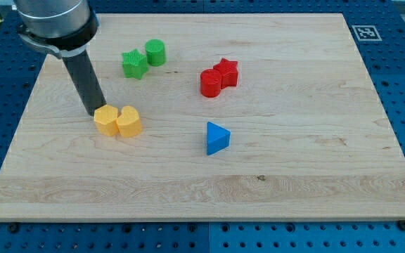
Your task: Push the blue cube above the red star
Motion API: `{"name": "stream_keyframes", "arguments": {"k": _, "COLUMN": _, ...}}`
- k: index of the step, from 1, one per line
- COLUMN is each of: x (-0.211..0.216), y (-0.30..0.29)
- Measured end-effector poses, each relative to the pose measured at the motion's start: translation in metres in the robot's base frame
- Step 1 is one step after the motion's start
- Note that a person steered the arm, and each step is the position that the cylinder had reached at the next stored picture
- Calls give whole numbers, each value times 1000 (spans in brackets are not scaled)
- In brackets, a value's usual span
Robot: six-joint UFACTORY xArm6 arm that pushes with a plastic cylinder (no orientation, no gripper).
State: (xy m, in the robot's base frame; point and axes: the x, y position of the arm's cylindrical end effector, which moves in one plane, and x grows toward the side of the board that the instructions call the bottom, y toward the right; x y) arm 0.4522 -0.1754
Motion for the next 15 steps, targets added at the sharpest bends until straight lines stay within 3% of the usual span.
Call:
{"name": "stream_keyframes", "arguments": {"k": 1, "x": -6, "y": -17}}
{"name": "stream_keyframes", "arguments": {"k": 2, "x": -53, "y": -64}}
{"name": "stream_keyframes", "arguments": {"k": 4, "x": -199, "y": -82}}
{"name": "stream_keyframes", "arguments": {"k": 7, "x": -212, "y": -129}}
{"name": "stream_keyframes", "arguments": {"k": 8, "x": -261, "y": -123}}
{"name": "stream_keyframes", "arguments": {"k": 12, "x": -239, "y": -27}}
{"name": "stream_keyframes", "arguments": {"k": 15, "x": -204, "y": 5}}
